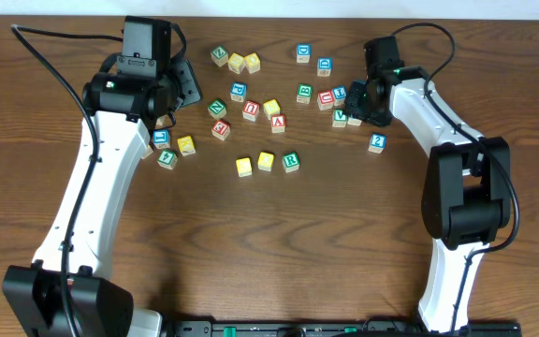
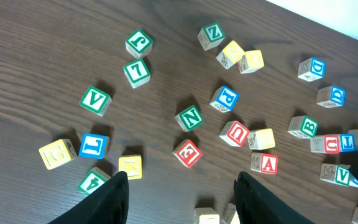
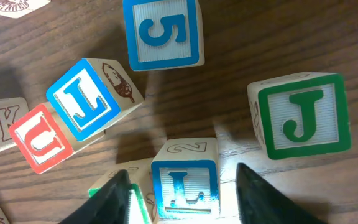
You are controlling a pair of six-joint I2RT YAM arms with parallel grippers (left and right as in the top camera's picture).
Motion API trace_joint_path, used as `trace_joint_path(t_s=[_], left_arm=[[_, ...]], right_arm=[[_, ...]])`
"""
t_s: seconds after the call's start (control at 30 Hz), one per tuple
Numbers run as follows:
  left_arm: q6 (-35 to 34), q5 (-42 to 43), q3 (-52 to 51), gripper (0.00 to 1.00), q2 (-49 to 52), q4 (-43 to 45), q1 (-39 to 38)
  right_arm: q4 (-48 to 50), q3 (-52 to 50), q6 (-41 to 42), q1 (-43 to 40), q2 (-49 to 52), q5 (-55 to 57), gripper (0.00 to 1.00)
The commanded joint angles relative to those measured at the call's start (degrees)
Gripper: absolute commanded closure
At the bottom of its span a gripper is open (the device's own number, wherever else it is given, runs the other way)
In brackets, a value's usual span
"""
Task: Spell out CORL
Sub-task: 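Lower the right gripper onto the blue L block and grasp it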
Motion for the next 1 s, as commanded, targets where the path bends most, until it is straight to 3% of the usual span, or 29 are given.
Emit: trace_joint_path(t_s=[0.0, 0.07, 0.1, 0.2, 0.6, 0.97], left_arm=[[0.79, -0.57, -0.81, 0.46, 0.55, -0.09, 0.04], [0.79, -0.57, -0.81, 0.46, 0.55, -0.11, 0.04], [0.79, -0.57, -0.81, 0.46, 0.55, -0.09, 0.04], [0.79, -0.57, -0.81, 0.46, 0.55, -0.09, 0.04], [0.79, -0.57, -0.81, 0.46, 0.55, -0.11, 0.04], [0.79, -0.55, -0.81, 0.46, 0.55, -0.11, 0.04]], right_arm=[[-0.46, -0.11, -2.80, -0.02, 2.03, -0.37, 0.44], [-0.35, -0.11, -2.78, -0.15, 2.03, -0.37, 0.40], [0.09, -0.11, -2.78, -0.37, 2.03, -0.42, 0.33], [0.85, -0.11, -2.64, -0.94, 2.03, -1.07, 0.30], [2.36, -0.11, -1.70, -1.81, 2.03, -3.19, 0.32], [0.48, -0.13, -1.97, -1.64, 2.05, -0.79, 0.66]])
